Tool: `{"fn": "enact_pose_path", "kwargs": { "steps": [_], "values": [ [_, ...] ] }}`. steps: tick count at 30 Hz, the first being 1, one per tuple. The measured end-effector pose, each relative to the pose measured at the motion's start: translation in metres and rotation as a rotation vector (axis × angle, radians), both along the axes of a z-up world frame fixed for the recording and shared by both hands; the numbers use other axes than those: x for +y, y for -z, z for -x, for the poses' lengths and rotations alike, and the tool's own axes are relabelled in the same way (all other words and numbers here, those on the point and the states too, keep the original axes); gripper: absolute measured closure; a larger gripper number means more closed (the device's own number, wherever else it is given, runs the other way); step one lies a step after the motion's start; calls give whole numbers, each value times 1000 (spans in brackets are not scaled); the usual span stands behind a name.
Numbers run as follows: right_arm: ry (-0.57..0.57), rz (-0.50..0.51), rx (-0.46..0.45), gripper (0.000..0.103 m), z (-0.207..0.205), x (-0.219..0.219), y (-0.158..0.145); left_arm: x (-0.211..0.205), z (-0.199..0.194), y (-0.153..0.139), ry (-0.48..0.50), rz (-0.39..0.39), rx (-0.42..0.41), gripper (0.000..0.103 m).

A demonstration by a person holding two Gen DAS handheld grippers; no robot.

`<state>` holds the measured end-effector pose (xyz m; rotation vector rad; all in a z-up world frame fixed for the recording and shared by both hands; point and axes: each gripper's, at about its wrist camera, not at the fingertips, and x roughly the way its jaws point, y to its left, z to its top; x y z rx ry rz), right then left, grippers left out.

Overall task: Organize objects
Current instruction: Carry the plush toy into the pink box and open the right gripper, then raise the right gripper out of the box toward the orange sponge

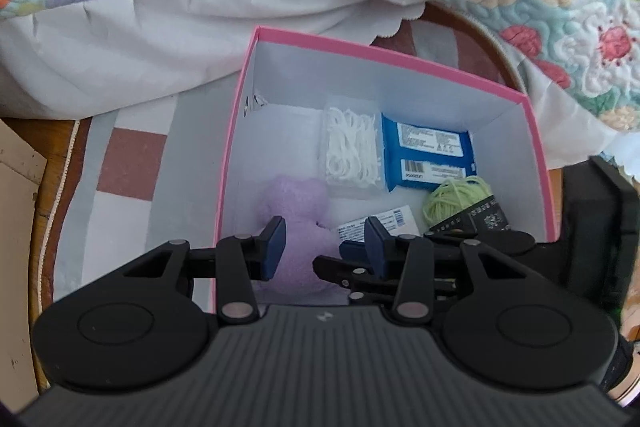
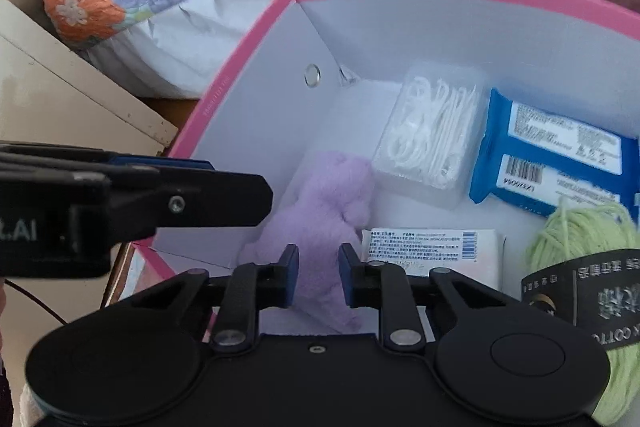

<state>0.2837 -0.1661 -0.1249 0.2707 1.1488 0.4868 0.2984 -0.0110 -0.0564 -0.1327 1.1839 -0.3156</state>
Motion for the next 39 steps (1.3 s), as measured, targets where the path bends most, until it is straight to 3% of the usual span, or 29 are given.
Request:
{"fn": "enact_pose_path", "kwargs": {
  "steps": [5, 10, 14, 17, 21, 27, 32, 39],
  "values": [
    [32, -18, -118, 71, 37, -16, -43, 8, 21, -17, 10, 11, -28, 61],
    [95, -69, -161, 68, 78, -43, -82, 23, 43, -39, 18, 63, -70, 59],
    [97, -47, -234, 56, 105, -46, -113, 30, 62, -55, 34, 66, -94, 58],
    [76, -18, -262, 39, 123, -42, -129, 33, 77, -67, 54, 57, -108, 53],
    [0, 88, -233, 36, 137, -30, -150, 36, 90, -79, 102, 10, -108, 49],
    [-117, 230, -274, 27, 164, -19, -183, 45, 109, -95, 130, 10, -121, 42],
    [-165, 217, -335, 17, 191, -6, -185, 45, 127, -96, 163, 10, -124, 37],
    [-177, 152, -348, 16, 215, 12, -151, 56, 143, -61, 141, 66, -103, 37]
  ]
}}
